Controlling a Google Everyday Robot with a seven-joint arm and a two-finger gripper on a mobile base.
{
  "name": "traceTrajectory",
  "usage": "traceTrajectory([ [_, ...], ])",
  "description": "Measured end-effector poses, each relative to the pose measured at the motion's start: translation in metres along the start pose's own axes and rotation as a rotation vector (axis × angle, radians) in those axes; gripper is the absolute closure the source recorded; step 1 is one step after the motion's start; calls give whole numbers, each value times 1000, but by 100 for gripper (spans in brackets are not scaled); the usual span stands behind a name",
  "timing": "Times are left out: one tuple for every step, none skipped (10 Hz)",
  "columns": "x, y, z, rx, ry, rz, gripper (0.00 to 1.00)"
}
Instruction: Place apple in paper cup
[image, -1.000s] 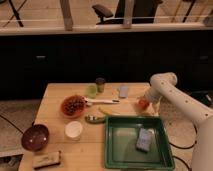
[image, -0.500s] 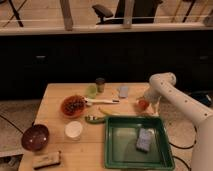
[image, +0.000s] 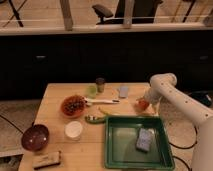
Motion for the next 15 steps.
traceTrajectory([
  [-1,0,0,-2,-2,-3,20],
  [-2,0,0,-1,-3,-8,20],
  [-3,0,0,0,-6,-13,20],
  [-4,0,0,0,-8,-16,20],
  [-5,1,0,-2,-9,-19,20],
  [-6,1,0,-3,-11,-23,20],
  [-7,2,0,-3,-12,-25,20],
  [-8,2,0,-4,-12,-27,20],
  [-9,2,0,-4,-14,-32,20],
  [-10,2,0,-3,-16,-36,20],
  [-11,1,0,-5,-19,-40,20],
  [-13,2,0,-7,-23,-45,20],
  [-14,3,0,-8,-24,-48,20],
  [-15,2,0,-8,-25,-51,20],
  [-16,2,0,-8,-26,-53,20],
])
